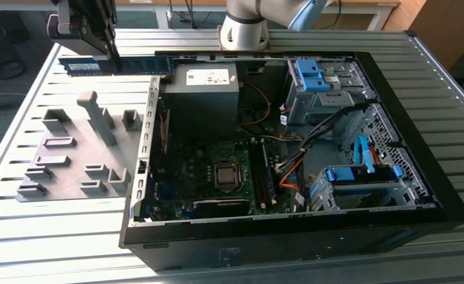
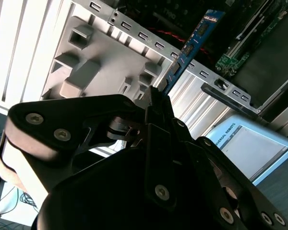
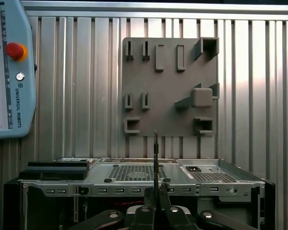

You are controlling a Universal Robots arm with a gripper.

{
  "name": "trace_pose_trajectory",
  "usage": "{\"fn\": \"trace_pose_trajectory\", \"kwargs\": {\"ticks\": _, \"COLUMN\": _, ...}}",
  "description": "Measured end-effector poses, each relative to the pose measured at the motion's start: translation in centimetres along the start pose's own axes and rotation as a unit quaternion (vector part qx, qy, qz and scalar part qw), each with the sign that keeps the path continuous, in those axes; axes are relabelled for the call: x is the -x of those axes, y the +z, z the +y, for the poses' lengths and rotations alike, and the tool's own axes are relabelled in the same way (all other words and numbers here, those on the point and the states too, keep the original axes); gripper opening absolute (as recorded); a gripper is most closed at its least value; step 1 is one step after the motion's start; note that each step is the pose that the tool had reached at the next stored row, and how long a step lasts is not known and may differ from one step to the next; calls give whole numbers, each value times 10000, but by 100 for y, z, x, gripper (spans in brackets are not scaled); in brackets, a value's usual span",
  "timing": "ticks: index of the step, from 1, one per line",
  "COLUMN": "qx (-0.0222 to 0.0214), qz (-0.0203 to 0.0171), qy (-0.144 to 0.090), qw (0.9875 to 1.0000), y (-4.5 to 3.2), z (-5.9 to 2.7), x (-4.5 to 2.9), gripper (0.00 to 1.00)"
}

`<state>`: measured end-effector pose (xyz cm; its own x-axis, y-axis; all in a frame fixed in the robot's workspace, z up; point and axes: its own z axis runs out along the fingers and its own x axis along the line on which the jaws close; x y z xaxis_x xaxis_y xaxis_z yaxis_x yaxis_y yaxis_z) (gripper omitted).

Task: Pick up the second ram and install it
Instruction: 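Pick up the second ram and move it above second insertion slot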

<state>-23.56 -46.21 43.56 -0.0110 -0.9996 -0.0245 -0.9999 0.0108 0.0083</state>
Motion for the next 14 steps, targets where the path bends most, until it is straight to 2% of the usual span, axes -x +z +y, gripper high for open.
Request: {"fn": "trace_pose_trajectory", "kwargs": {"ticks": 14, "qx": 0, "qz": 0, "qy": 0, "qw": 10000, "y": 17, "z": -188, "x": 2, "gripper": 14}}
